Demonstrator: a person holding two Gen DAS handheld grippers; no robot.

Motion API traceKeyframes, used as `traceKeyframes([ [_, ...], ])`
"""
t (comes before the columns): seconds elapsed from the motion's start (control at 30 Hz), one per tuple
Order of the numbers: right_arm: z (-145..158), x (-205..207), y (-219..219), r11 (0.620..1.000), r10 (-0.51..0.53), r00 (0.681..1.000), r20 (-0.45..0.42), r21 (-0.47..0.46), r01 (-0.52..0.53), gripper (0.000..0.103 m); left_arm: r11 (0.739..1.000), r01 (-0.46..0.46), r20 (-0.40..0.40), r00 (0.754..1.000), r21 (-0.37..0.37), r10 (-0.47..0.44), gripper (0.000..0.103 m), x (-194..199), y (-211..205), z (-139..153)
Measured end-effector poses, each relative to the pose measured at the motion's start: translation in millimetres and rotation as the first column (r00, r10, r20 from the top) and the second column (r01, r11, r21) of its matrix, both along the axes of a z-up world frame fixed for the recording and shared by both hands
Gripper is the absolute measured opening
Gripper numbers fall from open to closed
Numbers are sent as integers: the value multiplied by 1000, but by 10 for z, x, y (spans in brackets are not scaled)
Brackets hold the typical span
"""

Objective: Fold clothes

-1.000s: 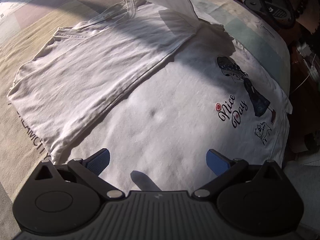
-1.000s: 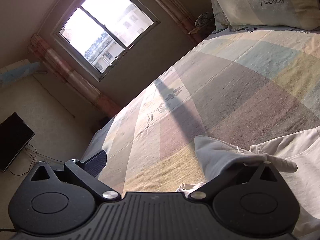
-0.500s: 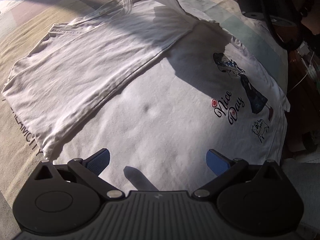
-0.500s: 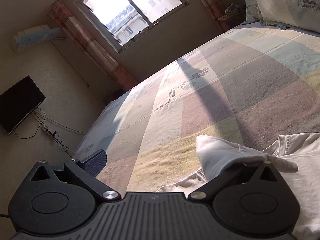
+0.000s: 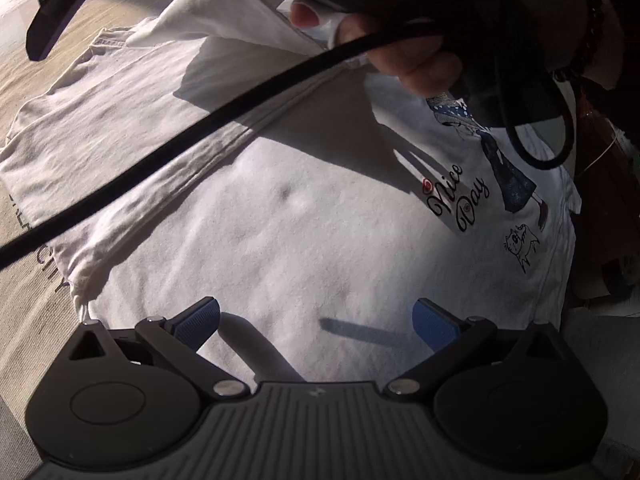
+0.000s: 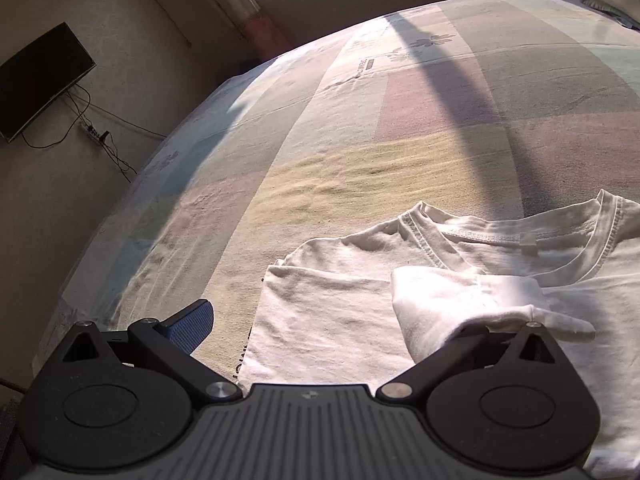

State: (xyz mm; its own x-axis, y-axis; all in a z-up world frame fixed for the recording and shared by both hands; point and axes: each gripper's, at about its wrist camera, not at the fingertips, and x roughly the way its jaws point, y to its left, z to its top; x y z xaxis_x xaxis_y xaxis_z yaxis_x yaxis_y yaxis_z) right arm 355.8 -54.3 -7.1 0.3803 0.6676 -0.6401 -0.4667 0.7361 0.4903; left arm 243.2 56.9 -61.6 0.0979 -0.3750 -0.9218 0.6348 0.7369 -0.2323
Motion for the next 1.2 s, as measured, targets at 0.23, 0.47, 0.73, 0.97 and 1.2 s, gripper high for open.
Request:
traceKeyframes([
  [0.23,-251,54,-129,994,-73,982,-171,72,86,103,1000,0,-12,1000,-9,-1,102,-23,-4,-25],
  [0.47,-311,57,-523,944,-238,938,-253,165,285,103,1000,16,-9,1000,-11,-17,102,-35,-8,-33],
  [0.73,-226,83,-190,963,-125,970,-209,208,169,103,1000,14,-8,1000,-20,-14,102,-64,16,-21],
  [0.97,-221,3,188,993,-41,986,-159,102,58,103,1000,9,-9,1000,-23,-9,102,-92,61,-12],
  [1.2,-322,-40,185,998,-53,985,-167,-32,48,103,1000,3,-4,1000,-24,-3,102,-136,103,-12],
])
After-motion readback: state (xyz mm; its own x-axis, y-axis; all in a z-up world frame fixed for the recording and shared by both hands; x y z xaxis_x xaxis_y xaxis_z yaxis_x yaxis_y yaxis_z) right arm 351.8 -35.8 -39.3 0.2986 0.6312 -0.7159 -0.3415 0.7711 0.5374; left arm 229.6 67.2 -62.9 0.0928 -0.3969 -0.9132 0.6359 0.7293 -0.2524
